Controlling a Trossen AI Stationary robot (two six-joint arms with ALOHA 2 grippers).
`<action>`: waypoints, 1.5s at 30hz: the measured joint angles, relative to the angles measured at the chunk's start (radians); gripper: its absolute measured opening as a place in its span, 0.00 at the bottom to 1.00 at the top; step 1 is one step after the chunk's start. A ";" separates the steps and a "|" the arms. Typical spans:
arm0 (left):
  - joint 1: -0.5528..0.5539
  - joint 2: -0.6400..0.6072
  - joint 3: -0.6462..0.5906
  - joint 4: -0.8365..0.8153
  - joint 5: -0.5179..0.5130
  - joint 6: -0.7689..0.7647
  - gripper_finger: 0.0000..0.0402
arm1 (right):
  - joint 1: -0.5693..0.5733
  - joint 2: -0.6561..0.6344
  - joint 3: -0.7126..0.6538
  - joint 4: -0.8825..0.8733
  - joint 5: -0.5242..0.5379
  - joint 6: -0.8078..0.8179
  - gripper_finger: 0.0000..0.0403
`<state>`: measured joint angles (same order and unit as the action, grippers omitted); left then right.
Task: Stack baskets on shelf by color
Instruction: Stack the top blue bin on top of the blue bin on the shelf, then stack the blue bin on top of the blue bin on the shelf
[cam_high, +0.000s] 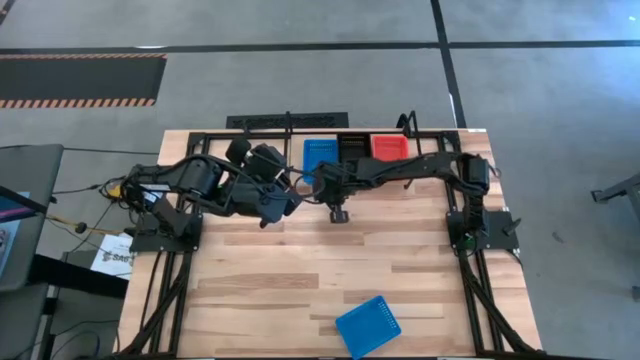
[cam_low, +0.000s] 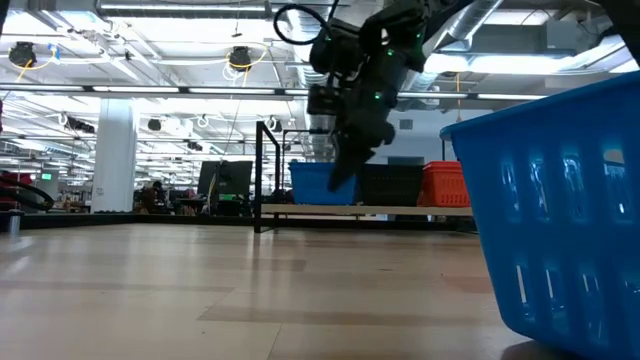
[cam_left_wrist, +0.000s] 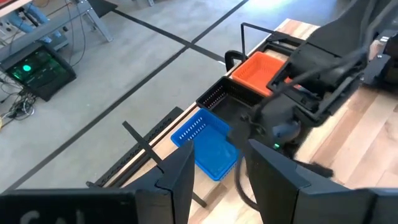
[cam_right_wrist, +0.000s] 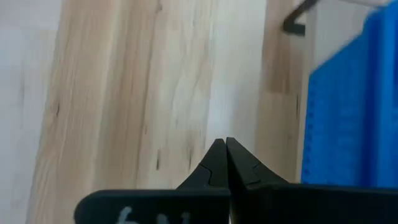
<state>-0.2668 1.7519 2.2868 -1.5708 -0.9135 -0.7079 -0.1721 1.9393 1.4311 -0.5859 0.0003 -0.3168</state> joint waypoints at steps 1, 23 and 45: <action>0.000 0.000 0.000 0.000 0.000 0.000 0.33 | -0.003 0.001 0.000 0.004 0.003 -0.003 0.00; 0.000 0.000 0.000 0.000 -0.001 0.004 0.33 | -0.093 0.001 0.000 0.066 0.025 -0.033 0.00; 0.029 0.001 0.000 0.006 0.085 -0.010 0.33 | 0.063 -0.381 0.206 -0.340 0.388 -0.050 0.00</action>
<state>-0.2379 1.7527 2.2868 -1.5651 -0.8290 -0.7177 -0.1087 1.5580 1.6371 -0.9257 0.3885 -0.3672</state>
